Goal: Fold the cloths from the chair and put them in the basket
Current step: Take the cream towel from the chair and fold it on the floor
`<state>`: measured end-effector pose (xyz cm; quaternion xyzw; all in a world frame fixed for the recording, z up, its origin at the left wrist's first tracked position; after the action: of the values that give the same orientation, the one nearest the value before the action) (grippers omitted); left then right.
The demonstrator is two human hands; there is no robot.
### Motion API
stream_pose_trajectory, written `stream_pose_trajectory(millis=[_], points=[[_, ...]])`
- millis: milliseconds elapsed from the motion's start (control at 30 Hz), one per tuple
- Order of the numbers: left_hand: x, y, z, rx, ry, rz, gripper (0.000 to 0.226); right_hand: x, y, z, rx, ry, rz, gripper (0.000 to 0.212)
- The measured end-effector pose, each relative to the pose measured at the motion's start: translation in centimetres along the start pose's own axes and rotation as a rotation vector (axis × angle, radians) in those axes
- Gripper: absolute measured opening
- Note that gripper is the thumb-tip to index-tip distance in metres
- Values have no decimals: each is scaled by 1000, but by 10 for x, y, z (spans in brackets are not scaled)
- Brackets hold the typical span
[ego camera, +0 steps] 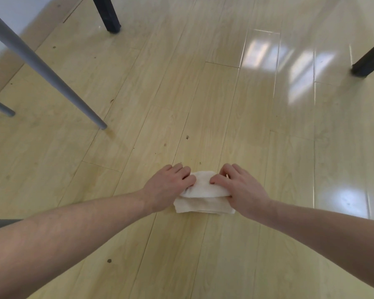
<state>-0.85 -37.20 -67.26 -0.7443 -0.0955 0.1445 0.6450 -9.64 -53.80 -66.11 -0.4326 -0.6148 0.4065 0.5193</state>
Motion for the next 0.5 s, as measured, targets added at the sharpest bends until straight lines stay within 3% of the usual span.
stream_pose_trajectory(millis=[267, 400, 500], points=[[-20, 3, 26, 84, 26, 81, 32, -11, 11, 34, 95, -56, 67, 58], [-27, 6, 33, 139, -60, 94, 49, -4, 11, 49, 135, -68, 89, 67], [-32, 10, 30, 113, -7, 52, 37, 6, 14, 52, 91, -118, 85, 53]])
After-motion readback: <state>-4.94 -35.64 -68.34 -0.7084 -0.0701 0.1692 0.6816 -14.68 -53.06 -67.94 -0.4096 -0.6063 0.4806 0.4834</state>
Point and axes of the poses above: each hand's wrist, its own z-axis away from the middle knuckle, its own y-axis out of the palm, x = y × z, the point moved 6 cm from there along -z, towards the middle knuckle, and after that the axes turned 14 degrees about -x, right-handed, at the moved point
